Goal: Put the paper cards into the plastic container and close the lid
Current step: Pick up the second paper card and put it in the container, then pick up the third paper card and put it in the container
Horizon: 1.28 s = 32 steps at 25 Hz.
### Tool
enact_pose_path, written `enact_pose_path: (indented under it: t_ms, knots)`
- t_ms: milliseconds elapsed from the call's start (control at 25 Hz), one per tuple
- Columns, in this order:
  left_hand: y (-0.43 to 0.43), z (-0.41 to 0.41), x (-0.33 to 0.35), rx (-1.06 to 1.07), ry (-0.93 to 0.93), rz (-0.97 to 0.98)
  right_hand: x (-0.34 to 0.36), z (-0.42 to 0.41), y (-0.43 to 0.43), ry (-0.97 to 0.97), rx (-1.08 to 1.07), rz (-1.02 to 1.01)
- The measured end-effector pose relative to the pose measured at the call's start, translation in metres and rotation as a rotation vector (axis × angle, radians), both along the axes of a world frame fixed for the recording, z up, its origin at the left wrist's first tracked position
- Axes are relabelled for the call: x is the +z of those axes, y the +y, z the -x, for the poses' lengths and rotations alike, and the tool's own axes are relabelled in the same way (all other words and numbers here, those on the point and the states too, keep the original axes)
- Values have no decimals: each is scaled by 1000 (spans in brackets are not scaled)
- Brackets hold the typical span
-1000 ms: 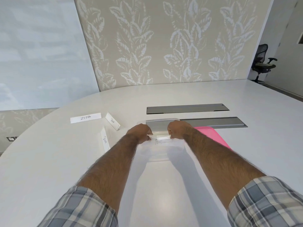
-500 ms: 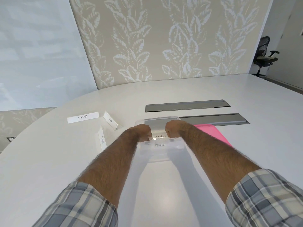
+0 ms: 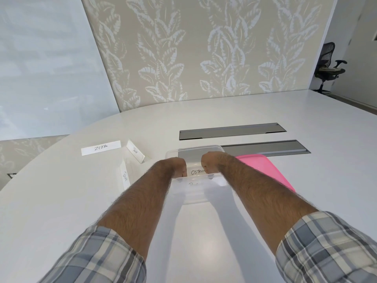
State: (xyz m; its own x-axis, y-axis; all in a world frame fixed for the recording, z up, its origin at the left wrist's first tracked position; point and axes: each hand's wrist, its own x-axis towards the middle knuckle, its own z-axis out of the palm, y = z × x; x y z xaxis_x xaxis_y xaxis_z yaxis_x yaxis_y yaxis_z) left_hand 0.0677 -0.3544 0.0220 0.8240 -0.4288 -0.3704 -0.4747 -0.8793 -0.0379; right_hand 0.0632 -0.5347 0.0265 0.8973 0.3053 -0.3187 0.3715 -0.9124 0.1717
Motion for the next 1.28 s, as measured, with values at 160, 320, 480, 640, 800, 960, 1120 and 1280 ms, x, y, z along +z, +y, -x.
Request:
enact_pose_path:
  t_ms: [160,320,480,640,800,960,1120,1280]
  knots:
    - [-3,4,4,84,31,133,-2,-1,1,-12,-15,-16]
    - [11,12,24,179,-25,429,13,6,0,-53,-35,-72]
    - [49,24,52,213,-318,549,36,11,10,-219,-57,-177]
    - [115,30,64,210,-429,478,60,16,43,-316,-22,-249]
    - [186,28,57,301,-361,395,65,17,89,-346,-2,-292]
    - [238,20,50,279,-282,355,63,18,142,-366,-21,-291]
    - [274,-1,37,183,-251,285,49,20,197,-363,-70,-270]
    - [297,-17,17,107,-208,220,28,25,245,-339,-108,-262]
